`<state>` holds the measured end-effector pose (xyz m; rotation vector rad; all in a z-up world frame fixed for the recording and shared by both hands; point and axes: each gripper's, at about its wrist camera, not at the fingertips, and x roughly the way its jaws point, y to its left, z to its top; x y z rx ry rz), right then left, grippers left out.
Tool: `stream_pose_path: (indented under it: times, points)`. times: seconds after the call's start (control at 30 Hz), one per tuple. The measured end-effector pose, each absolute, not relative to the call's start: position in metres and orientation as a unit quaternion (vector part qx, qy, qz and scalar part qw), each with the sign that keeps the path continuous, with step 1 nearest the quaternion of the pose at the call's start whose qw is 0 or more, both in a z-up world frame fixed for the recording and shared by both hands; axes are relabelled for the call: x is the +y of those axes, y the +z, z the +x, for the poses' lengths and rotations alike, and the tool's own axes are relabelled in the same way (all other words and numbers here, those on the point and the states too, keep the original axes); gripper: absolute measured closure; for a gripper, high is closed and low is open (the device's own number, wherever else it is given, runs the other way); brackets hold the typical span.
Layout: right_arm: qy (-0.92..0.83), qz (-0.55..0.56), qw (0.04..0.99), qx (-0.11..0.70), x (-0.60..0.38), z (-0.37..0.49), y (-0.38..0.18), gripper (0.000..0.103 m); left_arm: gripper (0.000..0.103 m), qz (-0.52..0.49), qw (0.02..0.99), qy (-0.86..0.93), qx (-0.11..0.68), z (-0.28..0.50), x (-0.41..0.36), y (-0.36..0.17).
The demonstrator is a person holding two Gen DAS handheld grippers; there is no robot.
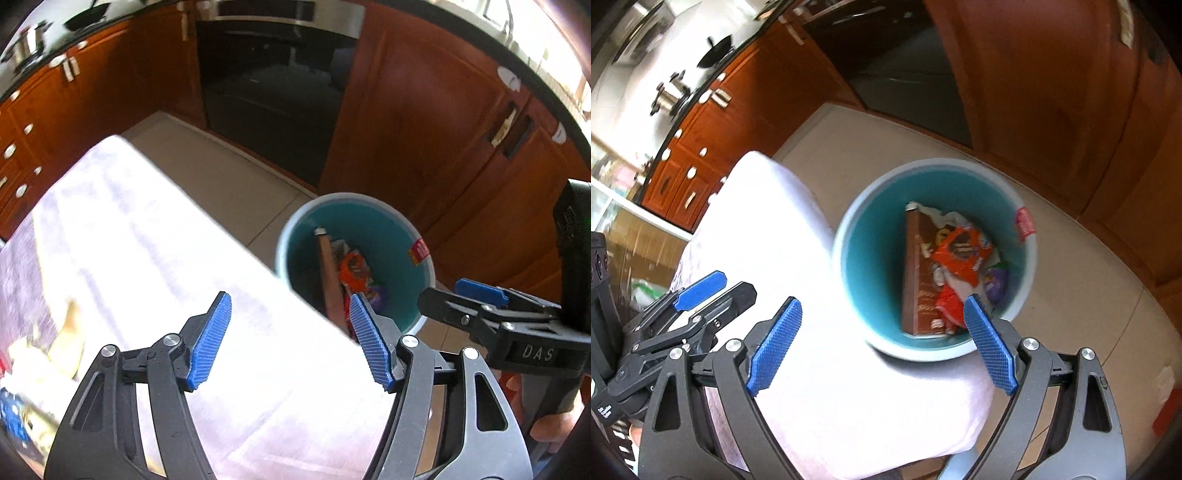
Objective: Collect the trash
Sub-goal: 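Swing both tools back toward the corn husk and paper cup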
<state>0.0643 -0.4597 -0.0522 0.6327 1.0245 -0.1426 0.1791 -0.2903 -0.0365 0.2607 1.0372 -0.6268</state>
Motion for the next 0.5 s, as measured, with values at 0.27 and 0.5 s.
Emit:
stream_pose_path:
  times: [0.27, 0.5]
  points:
    - [-0.002, 0.247, 0.834, 0.493, -0.377, 0.089, -0.026, 0.017, 0.031, 0.075, 0.843, -0.225, 0.483, 0.164, -0.173, -0.025]
    - [0.059, 0.193, 0.837, 0.509, -0.294, 0.108, -0.01, 0.017, 0.031, 0.035, 0.86, -0.152, 0.485, 0.16, -0.068, -0.027]
